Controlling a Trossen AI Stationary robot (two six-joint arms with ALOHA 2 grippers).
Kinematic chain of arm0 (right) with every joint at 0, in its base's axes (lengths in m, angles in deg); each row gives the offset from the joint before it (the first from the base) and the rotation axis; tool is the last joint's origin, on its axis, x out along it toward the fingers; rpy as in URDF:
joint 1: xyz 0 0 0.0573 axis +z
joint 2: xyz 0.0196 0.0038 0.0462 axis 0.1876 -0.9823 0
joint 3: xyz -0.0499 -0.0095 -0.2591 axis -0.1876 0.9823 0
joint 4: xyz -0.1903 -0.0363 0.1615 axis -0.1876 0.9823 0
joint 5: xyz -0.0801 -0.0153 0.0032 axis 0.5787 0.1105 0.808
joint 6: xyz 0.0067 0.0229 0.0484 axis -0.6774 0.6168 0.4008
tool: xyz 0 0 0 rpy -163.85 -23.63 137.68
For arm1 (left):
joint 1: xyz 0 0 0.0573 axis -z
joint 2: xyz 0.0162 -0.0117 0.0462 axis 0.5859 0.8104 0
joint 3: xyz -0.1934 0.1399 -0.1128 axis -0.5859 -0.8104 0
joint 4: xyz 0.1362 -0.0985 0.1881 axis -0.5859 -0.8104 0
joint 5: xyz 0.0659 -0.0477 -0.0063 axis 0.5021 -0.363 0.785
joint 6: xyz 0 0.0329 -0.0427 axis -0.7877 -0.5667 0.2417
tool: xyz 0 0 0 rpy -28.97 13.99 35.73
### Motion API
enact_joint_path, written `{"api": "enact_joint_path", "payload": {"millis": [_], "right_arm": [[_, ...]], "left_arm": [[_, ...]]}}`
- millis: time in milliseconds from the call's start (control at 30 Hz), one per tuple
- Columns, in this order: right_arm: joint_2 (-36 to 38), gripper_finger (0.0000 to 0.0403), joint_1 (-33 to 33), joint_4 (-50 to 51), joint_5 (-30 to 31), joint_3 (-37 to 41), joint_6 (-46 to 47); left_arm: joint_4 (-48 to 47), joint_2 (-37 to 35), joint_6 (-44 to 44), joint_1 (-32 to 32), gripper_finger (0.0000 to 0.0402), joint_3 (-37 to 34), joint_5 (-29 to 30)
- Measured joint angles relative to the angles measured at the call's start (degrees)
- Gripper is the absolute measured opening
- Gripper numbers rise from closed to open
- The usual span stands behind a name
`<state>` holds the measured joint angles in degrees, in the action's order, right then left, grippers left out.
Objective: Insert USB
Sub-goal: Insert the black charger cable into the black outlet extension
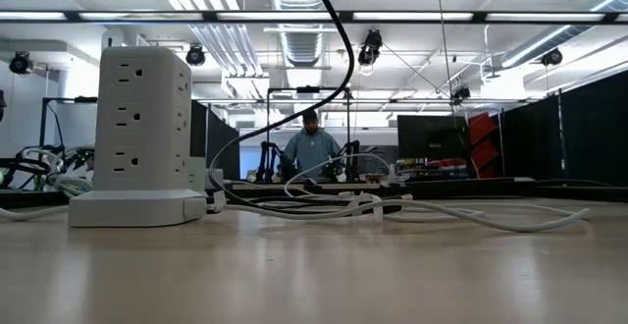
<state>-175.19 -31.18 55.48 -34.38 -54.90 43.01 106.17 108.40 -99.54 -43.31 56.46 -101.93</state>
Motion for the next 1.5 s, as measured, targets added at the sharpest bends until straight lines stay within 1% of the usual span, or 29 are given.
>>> {"api": "enact_joint_path", "payload": {"millis": [233,500,1033,1333,1400,1500], "right_arm": [[-0.2,0.0185,1.0,0.0,0.3,0.0,1.3],[-0.4,0.0154,1.5,-1.4,0.6,0.0,2.5],[-0.5,0.0072,3.8,-1.5,3.5,0.1,2.6],[-0.7,0.0005,4.2,-1.4,3.7,0.1,2.3],[-0.7,0.0005,4.3,-1.4,3.6,0.1,2.3],[-0.7,0.0015,4.4,-1.5,3.6,0.1,2.4]], "left_arm": [[0.0,0.1,1.2,0.2,0.0002,0.0,-0.6],[0.1,1.0,2.1,1.8,0.0002,0.0,-0.6],[-0.1,1.0,2.5,2.9,0.0002,0.0,-0.5],[-1.4,1.0,3.4,2.9,0.0002,0.0,1.3],[-1.4,1.0,3.6,2.9,0.0002,0.0,1.3],[-1.5,1.0,3.6,2.8,0.0002,0.0,1.5]]}}
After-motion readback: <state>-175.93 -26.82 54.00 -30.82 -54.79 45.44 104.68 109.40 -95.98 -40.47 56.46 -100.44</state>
